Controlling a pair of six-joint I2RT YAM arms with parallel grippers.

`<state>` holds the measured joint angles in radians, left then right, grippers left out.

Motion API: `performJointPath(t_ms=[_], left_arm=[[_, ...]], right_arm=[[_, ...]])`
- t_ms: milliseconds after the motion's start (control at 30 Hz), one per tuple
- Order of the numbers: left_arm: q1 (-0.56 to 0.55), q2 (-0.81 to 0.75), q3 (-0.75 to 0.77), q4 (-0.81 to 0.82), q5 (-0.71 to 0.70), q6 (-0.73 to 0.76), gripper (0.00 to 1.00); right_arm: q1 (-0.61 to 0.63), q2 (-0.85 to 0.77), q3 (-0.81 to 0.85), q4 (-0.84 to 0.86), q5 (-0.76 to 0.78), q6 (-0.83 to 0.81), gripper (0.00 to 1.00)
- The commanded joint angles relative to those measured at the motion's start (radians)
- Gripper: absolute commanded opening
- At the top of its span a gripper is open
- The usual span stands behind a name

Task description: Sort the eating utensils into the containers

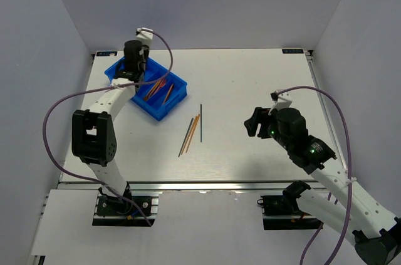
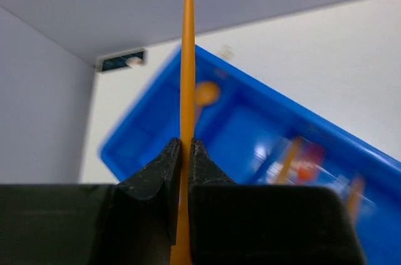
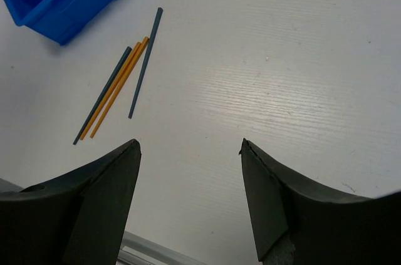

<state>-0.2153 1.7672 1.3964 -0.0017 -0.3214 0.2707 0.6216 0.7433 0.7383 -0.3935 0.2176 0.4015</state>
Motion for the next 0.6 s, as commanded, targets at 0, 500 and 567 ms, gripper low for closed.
performJointPath(t_ms=[0,500,567], left_arm=[[0.069,0.029,0.015,0.209,0.125,0.168,0.00],[0.206,0.370,0.167,0.362,0.234,0.196,0.00],[0.211,0.383,0.173,0.379,0.254,0.199,0.00]], right_arm=[[-0.005,-0.024,-0.007,0.035,-0.063,-0.035,0.70],[-0.005,0.030,-0.013,0.074,-0.106,-0.036,0.70],[-0.003,0.051,-0.008,0.079,-0.109,-0.035,0.70]])
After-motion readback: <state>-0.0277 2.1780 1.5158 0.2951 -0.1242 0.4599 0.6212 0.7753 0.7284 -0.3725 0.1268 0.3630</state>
